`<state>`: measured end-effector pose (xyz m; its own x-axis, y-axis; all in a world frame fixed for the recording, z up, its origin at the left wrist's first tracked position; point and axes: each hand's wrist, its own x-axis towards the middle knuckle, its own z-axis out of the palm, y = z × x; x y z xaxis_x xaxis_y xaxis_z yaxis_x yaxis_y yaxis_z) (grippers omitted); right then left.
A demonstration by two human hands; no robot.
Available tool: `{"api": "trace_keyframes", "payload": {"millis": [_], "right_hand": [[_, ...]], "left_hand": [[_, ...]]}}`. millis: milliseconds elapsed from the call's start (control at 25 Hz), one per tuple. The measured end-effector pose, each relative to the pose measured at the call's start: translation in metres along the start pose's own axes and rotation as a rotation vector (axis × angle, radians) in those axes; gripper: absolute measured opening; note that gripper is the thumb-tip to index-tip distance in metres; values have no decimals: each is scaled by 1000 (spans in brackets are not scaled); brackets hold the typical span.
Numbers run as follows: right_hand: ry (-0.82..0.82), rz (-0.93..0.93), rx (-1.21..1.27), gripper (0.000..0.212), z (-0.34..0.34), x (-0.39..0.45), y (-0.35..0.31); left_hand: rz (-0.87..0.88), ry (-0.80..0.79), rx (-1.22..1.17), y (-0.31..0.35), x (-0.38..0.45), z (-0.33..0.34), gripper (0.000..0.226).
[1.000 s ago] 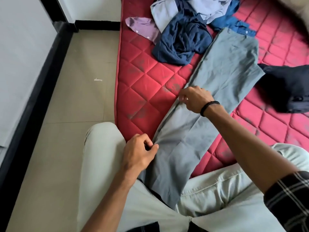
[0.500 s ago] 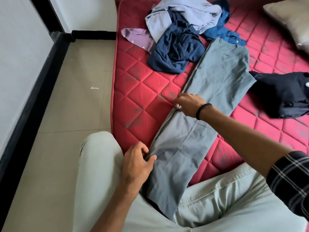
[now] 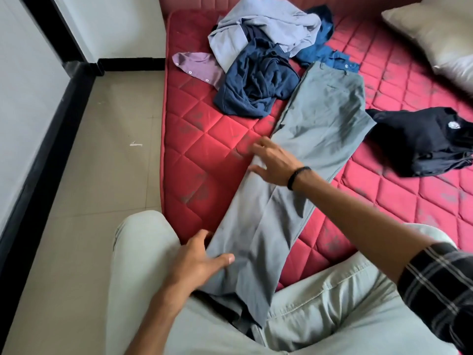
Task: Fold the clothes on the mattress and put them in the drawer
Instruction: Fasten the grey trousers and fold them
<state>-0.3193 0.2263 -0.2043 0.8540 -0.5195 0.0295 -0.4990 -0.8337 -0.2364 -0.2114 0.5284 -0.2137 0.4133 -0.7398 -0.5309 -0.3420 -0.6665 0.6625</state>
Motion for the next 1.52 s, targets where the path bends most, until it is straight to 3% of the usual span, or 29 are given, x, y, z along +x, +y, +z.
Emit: {"api": "trace_keyframes", "payload": {"millis": [80, 160, 240, 320, 440, 600, 720, 800, 920, 1000, 1080, 1160, 1240, 1320, 1440, 1520], "right_hand": [[7, 53, 24, 56, 23, -37, 1], [-74, 162, -19, 67, 45, -84, -7], [-87, 166, -67, 67, 62, -123, -24], [-97, 136, -64, 68, 70, -132, -45], [-79, 50, -51, 72, 76, -126, -83], [-142, -262, 247, 81, 72, -119, -130], [-134, -360, 543, 102, 53, -129, -164], [-70, -346, 572, 117, 50, -137, -183], [218, -119, 772, 113, 34, -138, -206], [544, 85, 993, 99, 7, -123, -203], [872, 170, 1066, 65, -33, -103, -179], [1024, 217, 1078, 29, -60, -80, -130], [1011, 398, 1193, 27, -50, -57, -54], [841, 634, 1428, 39, -17, -48, 17], [600, 916, 1639, 23, 24, -57, 76], [538, 939, 1579, 31, 35, -54, 92]], "left_hand": [[93, -107, -83, 0, -13, -37, 88], [115, -93, -234, 1, -32, -78, 95], [23, -34, -598, -7, -45, -107, 93], [-181, 47, -1033, -19, -49, -115, 72], [-335, 113, -1392, -20, -63, -95, 48], [-244, 118, -1512, -9, -86, -104, 41], [-146, 7, -1702, 11, -99, -132, 79], [-33, -124, -1766, 40, -105, -142, 82], [101, -355, -1724, 96, -96, -138, 65], [190, -430, -1657, 146, -80, -130, 77], [276, -473, -1518, 200, -60, -125, 73], [441, -419, -1322, 252, -46, -118, 38], [586, -346, -1173, 277, -32, -104, 28], [654, -189, -937, 263, -1, -74, 36], [717, 199, -238, 182, 68, -1, 44], [720, 274, 163, 126, 105, 45, 40]]}}
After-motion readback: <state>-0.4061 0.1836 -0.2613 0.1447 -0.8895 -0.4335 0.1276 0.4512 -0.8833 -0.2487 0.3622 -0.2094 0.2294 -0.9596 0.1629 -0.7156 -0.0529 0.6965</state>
